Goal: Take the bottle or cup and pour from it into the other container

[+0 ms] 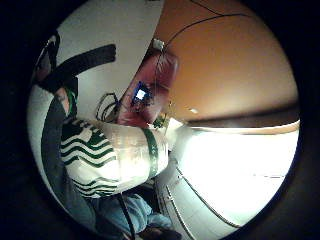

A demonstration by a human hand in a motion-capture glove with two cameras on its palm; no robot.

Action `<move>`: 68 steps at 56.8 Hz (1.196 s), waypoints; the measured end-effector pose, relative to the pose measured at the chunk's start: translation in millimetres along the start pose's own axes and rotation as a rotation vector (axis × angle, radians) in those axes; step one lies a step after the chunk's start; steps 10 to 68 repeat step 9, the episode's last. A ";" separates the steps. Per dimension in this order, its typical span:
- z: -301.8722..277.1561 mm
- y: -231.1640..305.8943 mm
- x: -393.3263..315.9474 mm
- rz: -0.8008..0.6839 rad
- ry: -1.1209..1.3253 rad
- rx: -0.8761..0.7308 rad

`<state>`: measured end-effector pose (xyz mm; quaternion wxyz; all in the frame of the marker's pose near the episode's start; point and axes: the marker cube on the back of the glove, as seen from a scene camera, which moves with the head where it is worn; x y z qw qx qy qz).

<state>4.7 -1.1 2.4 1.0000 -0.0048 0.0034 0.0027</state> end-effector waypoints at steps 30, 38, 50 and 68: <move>-0.7 1.8 -4.1 -0.007 -0.003 0.007; -0.7 1.8 -4.1 -0.007 -0.003 0.007; -0.7 1.8 -4.1 -0.007 -0.003 0.007; -0.7 1.8 -4.1 -0.007 -0.003 0.007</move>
